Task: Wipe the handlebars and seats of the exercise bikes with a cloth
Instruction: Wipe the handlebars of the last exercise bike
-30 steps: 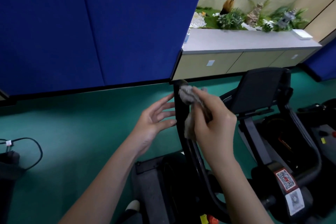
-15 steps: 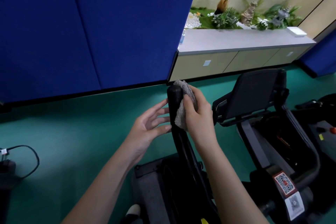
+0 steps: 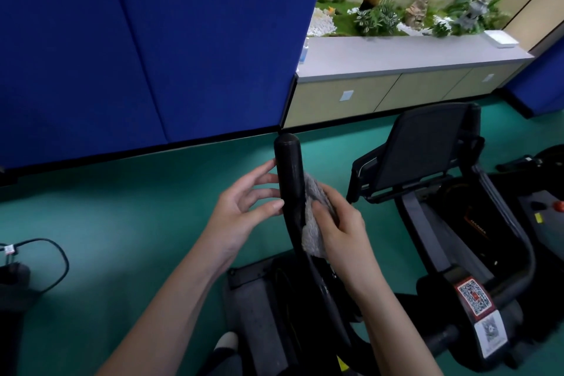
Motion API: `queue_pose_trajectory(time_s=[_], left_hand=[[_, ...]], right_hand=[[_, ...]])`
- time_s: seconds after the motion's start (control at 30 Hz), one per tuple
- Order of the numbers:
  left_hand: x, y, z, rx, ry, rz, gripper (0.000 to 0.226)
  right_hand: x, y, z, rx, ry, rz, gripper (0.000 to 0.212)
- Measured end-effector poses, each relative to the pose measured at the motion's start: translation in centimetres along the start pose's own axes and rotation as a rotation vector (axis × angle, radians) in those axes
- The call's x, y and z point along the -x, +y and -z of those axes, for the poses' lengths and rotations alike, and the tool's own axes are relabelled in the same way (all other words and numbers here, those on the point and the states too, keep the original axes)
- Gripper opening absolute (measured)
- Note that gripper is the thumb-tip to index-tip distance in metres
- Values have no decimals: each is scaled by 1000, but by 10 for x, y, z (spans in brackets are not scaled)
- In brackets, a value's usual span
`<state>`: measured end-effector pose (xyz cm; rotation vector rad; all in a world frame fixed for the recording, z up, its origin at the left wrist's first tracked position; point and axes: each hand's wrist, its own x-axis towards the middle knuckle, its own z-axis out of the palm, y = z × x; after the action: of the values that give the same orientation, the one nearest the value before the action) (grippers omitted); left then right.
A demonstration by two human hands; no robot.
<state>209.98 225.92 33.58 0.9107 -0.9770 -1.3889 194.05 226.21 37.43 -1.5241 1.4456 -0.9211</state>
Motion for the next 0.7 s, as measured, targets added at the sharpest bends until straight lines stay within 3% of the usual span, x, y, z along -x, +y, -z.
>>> queue_pose_trajectory(time_s=[0.13, 0.37, 0.7], left_hand=[[1, -2, -3, 27, 2, 12, 56], [3, -4, -4, 52, 13, 21, 58], [15, -10, -16, 190, 73, 98, 50]], right_hand=[[-8, -13, -14, -90, 120, 50, 35], [16, -8, -6, 143, 118, 137, 33], [-4, -53, -11, 315, 253, 588, 36]])
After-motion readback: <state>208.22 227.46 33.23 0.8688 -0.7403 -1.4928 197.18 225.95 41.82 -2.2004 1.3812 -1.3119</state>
